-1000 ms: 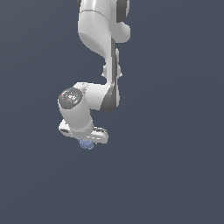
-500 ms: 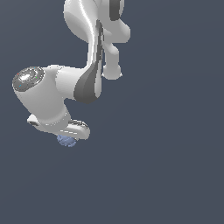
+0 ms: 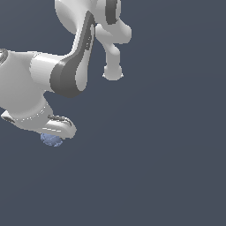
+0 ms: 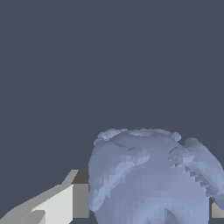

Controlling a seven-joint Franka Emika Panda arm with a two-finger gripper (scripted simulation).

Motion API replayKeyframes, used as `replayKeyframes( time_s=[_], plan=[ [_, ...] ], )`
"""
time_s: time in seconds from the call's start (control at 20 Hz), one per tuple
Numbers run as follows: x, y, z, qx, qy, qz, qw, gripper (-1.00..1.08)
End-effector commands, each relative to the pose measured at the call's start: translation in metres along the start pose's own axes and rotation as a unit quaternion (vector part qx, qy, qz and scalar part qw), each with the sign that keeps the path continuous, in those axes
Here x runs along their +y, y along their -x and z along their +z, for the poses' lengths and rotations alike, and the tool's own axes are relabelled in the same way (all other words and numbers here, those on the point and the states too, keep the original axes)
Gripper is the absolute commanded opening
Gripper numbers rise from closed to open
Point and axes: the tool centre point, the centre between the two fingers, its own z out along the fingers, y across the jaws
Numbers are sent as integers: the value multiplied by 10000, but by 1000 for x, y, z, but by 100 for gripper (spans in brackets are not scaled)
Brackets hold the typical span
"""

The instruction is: Pick up the object and move it to a goal position.

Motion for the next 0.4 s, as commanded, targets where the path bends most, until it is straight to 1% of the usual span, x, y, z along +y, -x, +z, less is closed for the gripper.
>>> replayKeyframes(
  time_s=[0.0,0.35],
  plan=[
    [4,-3,-5,-4,-1,-5,10000,-100],
    [8,-6,-11,-4,-1,-5,10000,-100]
  ],
)
